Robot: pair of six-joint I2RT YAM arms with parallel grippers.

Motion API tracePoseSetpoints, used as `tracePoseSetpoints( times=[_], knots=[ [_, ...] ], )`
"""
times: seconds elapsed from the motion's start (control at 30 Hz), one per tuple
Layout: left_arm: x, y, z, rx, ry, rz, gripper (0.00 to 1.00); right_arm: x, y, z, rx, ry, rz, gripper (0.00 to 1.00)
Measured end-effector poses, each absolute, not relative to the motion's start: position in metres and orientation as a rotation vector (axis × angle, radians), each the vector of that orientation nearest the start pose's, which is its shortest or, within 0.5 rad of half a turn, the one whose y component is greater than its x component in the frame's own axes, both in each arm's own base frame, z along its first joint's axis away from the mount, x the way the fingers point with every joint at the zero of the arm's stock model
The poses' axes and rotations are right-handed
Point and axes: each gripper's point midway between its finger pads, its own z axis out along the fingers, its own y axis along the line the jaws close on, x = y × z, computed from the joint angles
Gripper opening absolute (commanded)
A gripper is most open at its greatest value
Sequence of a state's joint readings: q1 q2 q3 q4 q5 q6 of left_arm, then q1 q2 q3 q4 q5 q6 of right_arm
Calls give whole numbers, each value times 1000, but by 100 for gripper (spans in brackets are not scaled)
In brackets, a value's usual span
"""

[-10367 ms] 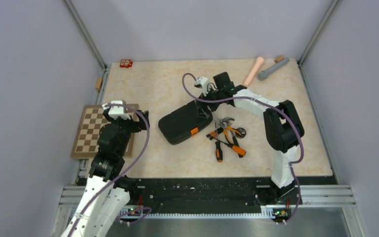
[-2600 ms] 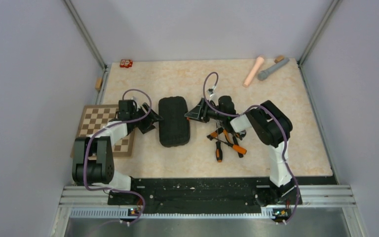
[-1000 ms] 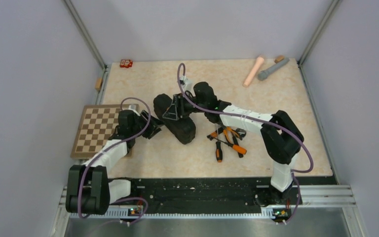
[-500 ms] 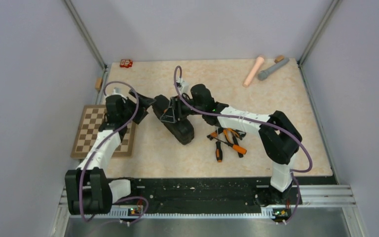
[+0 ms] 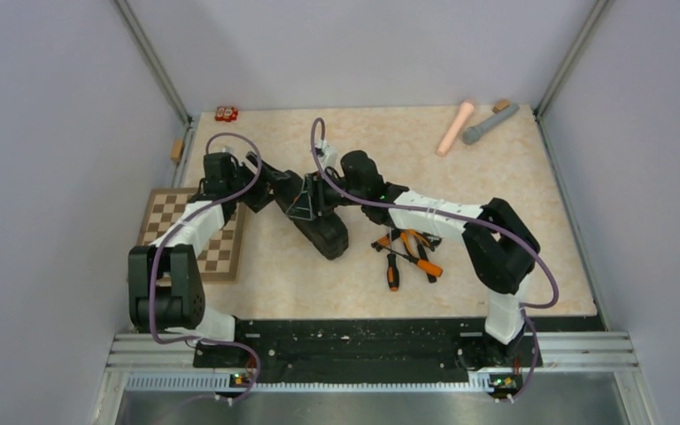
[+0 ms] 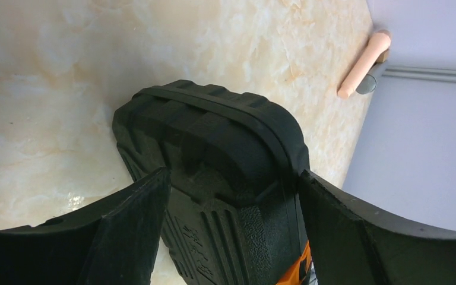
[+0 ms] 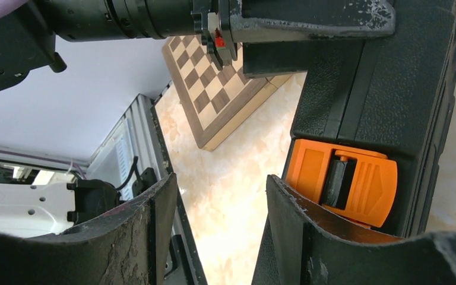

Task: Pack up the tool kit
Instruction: Open the toolbox at the center of the board.

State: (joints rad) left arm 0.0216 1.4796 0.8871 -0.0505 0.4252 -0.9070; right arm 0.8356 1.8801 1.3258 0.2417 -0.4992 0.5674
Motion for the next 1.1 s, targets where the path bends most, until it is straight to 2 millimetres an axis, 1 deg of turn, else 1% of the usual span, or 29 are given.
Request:
tracePoseSetpoints(
  times=[0.17, 0.33, 0.43, 0.47, 0.57, 0.67, 0.8, 0.97, 1.1],
  knots=[
    [396, -98, 137, -759, 2185, -933, 78, 284, 470, 186, -663, 2009, 1373, 58],
    [396, -98, 137, -735, 2186, -925, 72, 287, 468, 189, -679, 2067, 1302, 65],
    [397, -98, 138, -725, 2181, -920, 70, 294, 463, 196, -688, 2107, 1188, 76],
    [397, -97, 138, -722, 2181, -919, 69, 300, 460, 200, -687, 2111, 1141, 77],
    [397, -97, 139, -713, 2180, -918, 68, 316, 450, 210, -677, 2118, 996, 79],
    [397, -98, 139, -706, 2181, -918, 68, 326, 439, 213, -665, 2133, 880, 79],
    [397, -98, 139, -699, 2178, -917, 68, 331, 430, 204, -673, 2168, 789, 79],
    [398, -98, 140, -696, 2176, -917, 67, 340, 434, 186, -691, 2200, 736, 77],
    [398, -98, 140, -693, 2176, -918, 67, 335, 437, 165, -713, 2248, 713, 71]
  ],
)
